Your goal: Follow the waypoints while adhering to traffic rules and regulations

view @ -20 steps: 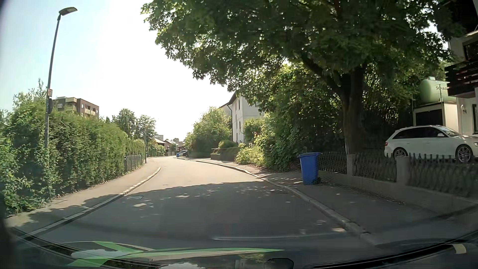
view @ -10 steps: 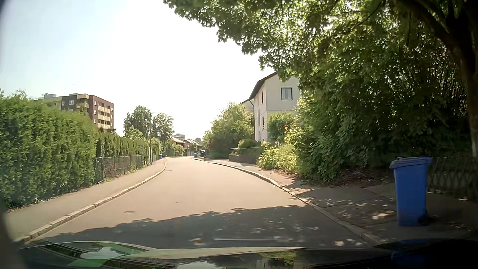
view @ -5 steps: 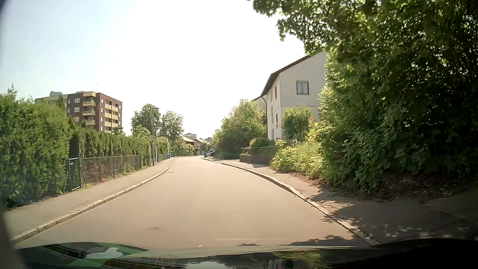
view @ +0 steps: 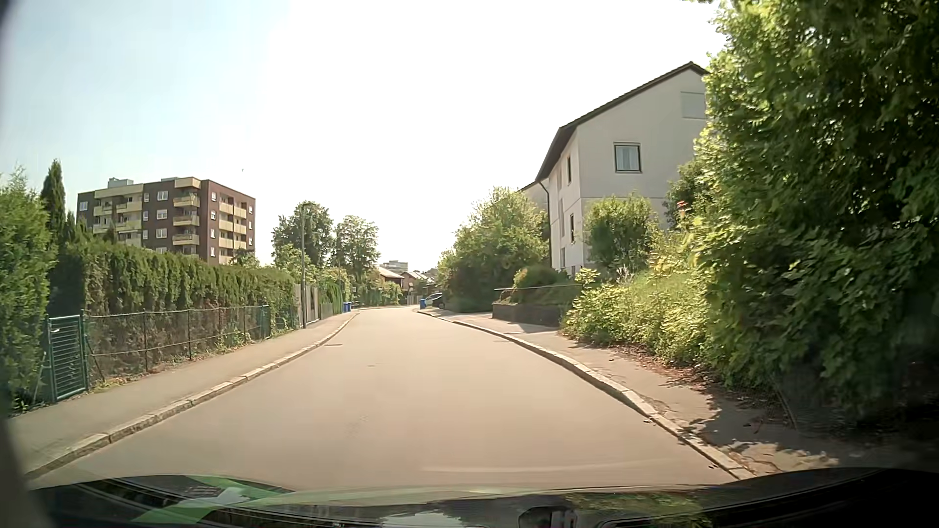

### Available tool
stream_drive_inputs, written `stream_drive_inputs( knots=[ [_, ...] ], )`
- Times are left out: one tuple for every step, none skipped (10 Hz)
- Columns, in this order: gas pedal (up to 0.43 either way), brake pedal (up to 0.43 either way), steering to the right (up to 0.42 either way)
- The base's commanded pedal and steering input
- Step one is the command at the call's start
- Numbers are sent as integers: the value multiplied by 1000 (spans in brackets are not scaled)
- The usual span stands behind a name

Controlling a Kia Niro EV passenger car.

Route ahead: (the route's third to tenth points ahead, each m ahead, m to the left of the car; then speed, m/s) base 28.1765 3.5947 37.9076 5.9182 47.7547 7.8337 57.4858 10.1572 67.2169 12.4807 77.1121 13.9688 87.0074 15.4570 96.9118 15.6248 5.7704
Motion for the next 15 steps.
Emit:
stream_drive_inputs(
  knots=[
    [47,0,-60],
    [47,0,-60],
    [59,0,-57],
    [59,0,-53],
    [59,0,-47],
    [67,0,-43],
    [67,0,-43],
    [67,0,-43],
    [79,0,-43],
    [79,0,-44],
    [79,0,-45],
    [79,0,-49],
    [79,0,-50],
    [79,0,-48],
    [79,0,-46]
  ],
)
